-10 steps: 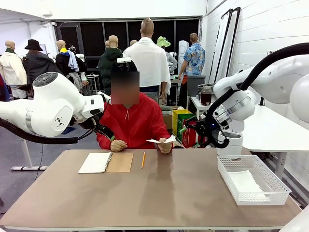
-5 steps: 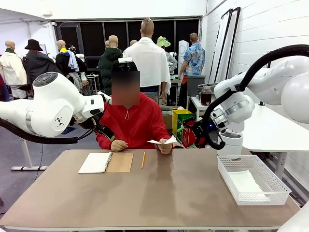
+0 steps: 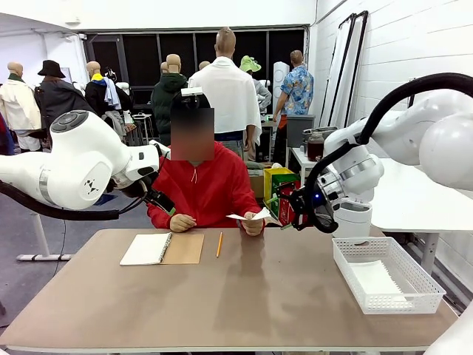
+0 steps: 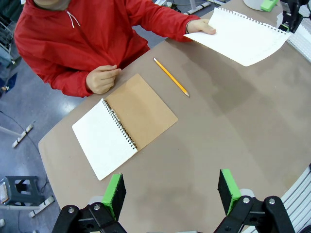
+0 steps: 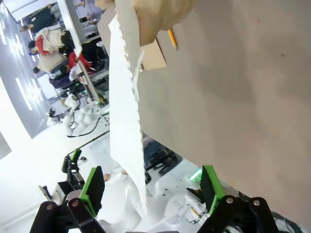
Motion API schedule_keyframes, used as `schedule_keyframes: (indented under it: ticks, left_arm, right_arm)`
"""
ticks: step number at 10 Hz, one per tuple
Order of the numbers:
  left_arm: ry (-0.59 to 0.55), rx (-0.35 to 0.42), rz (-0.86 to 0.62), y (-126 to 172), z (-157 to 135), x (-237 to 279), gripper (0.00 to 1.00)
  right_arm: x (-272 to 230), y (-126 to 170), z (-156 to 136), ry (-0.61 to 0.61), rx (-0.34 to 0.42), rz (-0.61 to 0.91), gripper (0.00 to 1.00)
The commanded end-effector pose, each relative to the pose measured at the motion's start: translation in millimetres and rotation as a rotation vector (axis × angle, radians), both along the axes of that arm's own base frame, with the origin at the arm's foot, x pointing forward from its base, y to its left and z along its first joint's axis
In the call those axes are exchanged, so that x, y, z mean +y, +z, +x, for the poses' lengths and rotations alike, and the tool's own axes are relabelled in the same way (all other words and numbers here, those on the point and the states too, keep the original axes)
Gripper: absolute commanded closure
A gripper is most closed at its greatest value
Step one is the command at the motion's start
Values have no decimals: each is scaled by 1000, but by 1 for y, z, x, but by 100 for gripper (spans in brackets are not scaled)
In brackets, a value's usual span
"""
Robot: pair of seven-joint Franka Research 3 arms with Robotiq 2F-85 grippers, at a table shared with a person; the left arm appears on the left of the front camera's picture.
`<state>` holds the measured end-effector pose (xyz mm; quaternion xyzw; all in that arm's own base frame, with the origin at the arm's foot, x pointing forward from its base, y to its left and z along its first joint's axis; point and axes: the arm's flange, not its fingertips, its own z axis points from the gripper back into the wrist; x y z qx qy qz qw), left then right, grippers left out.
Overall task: Sort the paper based on its condition.
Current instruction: If a person hands you a paper, place it in the Organizing basket , and if it's crumpled, put it in the Trash can.
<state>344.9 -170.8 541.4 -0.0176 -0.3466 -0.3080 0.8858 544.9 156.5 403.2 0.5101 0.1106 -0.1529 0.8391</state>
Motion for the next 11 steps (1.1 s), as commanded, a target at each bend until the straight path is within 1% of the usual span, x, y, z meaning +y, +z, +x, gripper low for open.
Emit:
schedule_keyframes:
  ticks: [1, 2, 4, 5, 6, 7, 8, 9, 10, 11]
  left_arm:
    - [-1, 4, -3, -1, 0, 1, 0]
    - [-1, 4, -3, -1, 0, 1, 0]
    - [-1, 4, -3, -1, 0, 1, 0]
    - [-1, 4, -3, -1, 0, 1, 0]
    - [-1, 4, -3, -1, 0, 1, 0]
    - [-1, 4, -3, -1, 0, 1, 0]
    - [-1, 4, -3, -1, 0, 1, 0]
    - [-1, 4, -3, -1, 0, 1, 0]
    - [-1, 4, -3, -1, 0, 1, 0]
    - [-1, 4, -3, -1, 0, 1, 0]
  right_arm:
    - [10, 1, 19, -29, 65, 72, 0]
    - [12, -2, 24, -43, 74, 90, 0]
    - [12, -10, 30, -69, 122, 116, 0]
    - [11, -13, 33, -95, 143, 113, 19]
    - [11, -16, 36, -107, 145, 123, 34]
    - [11, -17, 37, -105, 161, 123, 38]
    - [11, -18, 37, -110, 161, 119, 57]
    - [10, -17, 37, -107, 159, 125, 68]
    - [11, -18, 38, -100, 171, 115, 75]
    - [10, -18, 37, -101, 165, 117, 93]
